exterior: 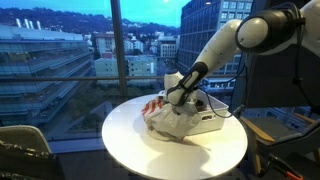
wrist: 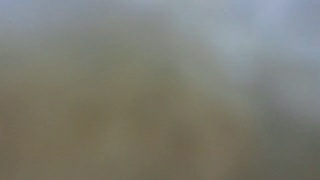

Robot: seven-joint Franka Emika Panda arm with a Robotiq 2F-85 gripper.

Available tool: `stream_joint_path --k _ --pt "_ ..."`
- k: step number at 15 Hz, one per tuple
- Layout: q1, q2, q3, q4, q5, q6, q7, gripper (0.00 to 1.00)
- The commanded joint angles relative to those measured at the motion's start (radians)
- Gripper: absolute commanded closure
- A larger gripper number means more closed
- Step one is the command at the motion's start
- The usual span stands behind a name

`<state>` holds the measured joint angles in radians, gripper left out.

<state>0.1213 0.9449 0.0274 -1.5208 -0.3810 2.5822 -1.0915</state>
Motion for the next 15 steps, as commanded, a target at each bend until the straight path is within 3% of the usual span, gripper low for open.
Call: stream_joint_path --k 1,2,11,12,15 --pt "0.014 0.048 -0.014 0.058 -0.022 -0.01 0.047 0.25" --pt "0.011 0.045 -0.004 0.056 -0.01 -0.029 0.054 0.26" --pt "0.015 -0.06 0.034 0.034 0.023 -0.212 0.188 0.93" --pt "0.014 -0.079 0.04 0.03 0.026 -0.244 0.201 0.98" --pt "0.005 -0.132 0.07 0.025 0.046 -0.338 0.218 0.97"
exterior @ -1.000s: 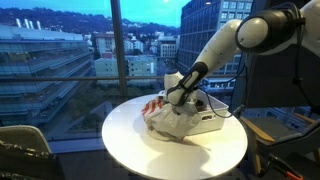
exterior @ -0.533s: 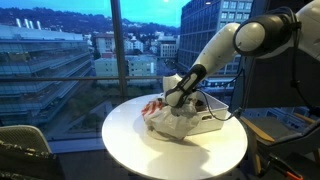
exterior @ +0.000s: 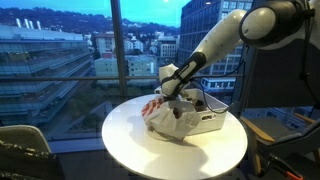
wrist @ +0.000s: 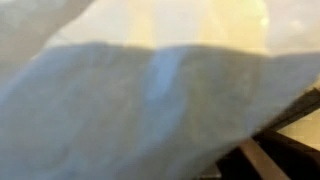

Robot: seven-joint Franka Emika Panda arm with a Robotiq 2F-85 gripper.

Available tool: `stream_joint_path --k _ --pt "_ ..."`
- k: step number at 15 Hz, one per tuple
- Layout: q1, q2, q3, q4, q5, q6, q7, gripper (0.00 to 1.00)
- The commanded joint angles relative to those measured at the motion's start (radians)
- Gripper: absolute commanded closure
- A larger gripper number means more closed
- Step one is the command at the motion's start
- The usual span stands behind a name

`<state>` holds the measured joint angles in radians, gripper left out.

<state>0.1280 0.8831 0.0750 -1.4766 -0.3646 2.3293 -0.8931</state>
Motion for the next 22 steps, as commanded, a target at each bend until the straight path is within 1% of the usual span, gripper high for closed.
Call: stream_joint_path --k 1,3,6,7,9,11,13,15,17,19,22 --pt "-0.001 -0.091 0.027 -0.023 0.033 -0.113 0.026 0.95" --pt "0.0 -0.128 0.038 -0.025 0.046 -0.173 0.039 0.95" --pt "-0.007 -0.178 0.059 -0.018 0.08 -0.299 0.041 0.95" --pt "-0.03 -0.193 0.09 -0.009 0.129 -0.37 -0.005 0.95" --pt "-0.06 -0.21 0.126 0.017 0.22 -0.494 -0.059 0.95" --pt "-0.081 -0.226 0.145 0.047 0.308 -0.619 -0.083 0.95" --pt "-0.081 -0.259 0.132 0.053 0.342 -0.693 -0.057 0.95" --pt "-0.073 -0.317 0.114 0.025 0.321 -0.709 -0.037 0.95" --pt "-0.066 -0.39 0.097 -0.026 0.283 -0.661 -0.017 0.95" --pt "-0.075 -0.473 0.087 -0.086 0.279 -0.597 0.003 0.95" --pt "-0.094 -0.58 0.06 -0.176 0.278 -0.465 0.04 0.95"
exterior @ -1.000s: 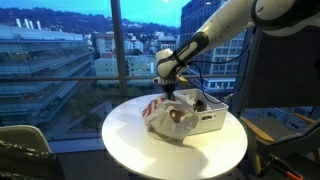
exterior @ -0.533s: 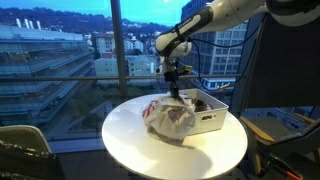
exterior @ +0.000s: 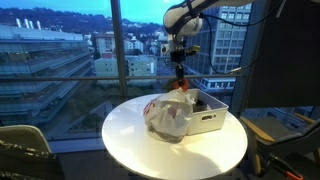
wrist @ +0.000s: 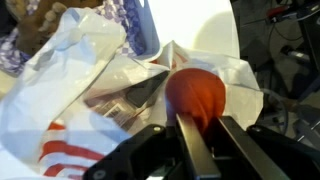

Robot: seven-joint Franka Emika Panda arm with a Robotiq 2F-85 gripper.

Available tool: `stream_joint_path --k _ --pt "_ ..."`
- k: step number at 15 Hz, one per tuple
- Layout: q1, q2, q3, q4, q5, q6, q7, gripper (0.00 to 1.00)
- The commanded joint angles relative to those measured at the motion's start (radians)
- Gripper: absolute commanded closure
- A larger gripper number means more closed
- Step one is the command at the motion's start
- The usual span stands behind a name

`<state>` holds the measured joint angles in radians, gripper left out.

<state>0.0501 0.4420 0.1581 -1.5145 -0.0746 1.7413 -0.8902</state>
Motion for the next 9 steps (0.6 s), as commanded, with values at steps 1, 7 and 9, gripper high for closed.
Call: stream_joint_path --k 1,7,9 --pt "-0.017 -0.162 -0.038 -0.165 -0.027 0.17 0.054 0.95" --pt "-0.044 -0.202 -0.137 -0.313 -0.197 0.473 0.231 0.95" --pt "-0.057 -0.188 -0.17 -0.349 -0.245 0.567 0.325 0.95"
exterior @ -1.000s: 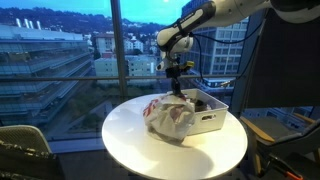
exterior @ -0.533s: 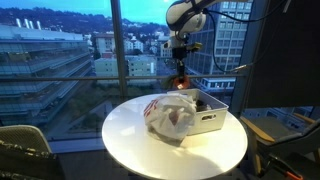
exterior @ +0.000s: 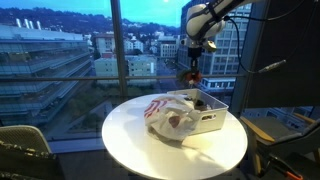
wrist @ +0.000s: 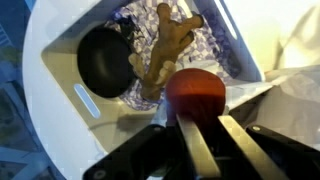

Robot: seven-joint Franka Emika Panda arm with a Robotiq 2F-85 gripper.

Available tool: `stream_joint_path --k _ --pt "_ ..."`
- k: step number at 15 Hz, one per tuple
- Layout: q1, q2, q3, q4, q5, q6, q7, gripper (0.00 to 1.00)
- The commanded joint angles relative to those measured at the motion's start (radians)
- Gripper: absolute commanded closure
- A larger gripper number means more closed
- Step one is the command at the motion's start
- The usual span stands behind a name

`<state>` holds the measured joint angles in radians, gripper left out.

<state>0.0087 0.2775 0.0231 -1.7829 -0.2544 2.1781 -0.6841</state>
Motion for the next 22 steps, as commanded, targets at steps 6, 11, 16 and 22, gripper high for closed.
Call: stream_joint_path --k 6,11,16,22 --pt "-0.044 0.063 -0.108 -0.106 -0.206 0.287 0.319 0.95" --pt "-0.068 0.178 -0.085 -0.075 -0.158 0.313 0.271 0.95" --pt "-0.075 0.198 -0.074 -0.076 -0.132 0.29 0.259 0.56" --pt "-0.099 0.085 0.015 -0.118 0.034 0.23 0.196 0.11"
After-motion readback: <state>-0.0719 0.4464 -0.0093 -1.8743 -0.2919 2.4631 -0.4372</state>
